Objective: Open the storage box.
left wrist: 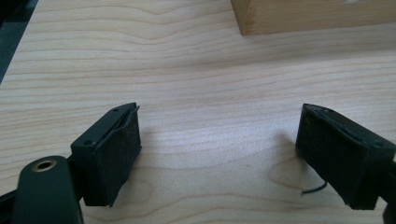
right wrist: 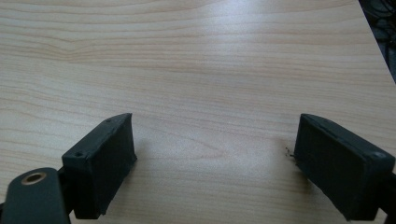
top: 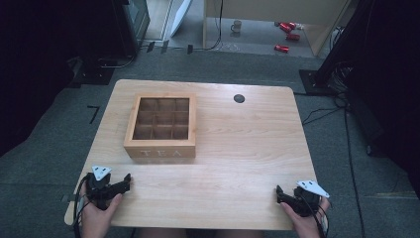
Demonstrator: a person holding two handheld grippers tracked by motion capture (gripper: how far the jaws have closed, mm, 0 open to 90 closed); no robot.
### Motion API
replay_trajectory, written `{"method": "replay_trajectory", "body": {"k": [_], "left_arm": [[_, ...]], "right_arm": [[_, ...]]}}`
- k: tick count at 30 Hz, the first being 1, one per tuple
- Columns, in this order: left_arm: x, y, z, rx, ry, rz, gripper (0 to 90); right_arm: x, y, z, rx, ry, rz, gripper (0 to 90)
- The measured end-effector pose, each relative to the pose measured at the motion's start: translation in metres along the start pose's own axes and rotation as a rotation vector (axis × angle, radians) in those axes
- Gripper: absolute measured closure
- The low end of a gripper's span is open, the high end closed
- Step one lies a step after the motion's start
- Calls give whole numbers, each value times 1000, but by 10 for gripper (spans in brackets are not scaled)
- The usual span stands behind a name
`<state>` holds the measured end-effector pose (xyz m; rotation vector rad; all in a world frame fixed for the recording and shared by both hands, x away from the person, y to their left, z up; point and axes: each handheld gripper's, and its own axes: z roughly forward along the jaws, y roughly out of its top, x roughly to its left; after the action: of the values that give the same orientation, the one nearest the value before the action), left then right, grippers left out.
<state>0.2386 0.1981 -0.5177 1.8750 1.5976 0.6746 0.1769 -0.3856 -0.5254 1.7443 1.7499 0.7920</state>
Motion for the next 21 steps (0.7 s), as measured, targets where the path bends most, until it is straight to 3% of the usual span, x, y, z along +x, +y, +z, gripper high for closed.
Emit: {"method": "replay_trajectory", "body": {"k": [7,11,14,21], "left_arm": [[0,-3,-3,2,-42,42,138],[1,-2,-3,1,-51,38,139],[-1,2,-4,23,-78,59,142],[-13,16,-12,-27,-104,119,161]], "right_arm": [[1,-1,-1,-5,-2,4,118],[2,-1,-1,-6,-2,8,120],[5,0,-3,-2,-5,-14,120],[15,9,-12,-44,14,-28,120]]}}
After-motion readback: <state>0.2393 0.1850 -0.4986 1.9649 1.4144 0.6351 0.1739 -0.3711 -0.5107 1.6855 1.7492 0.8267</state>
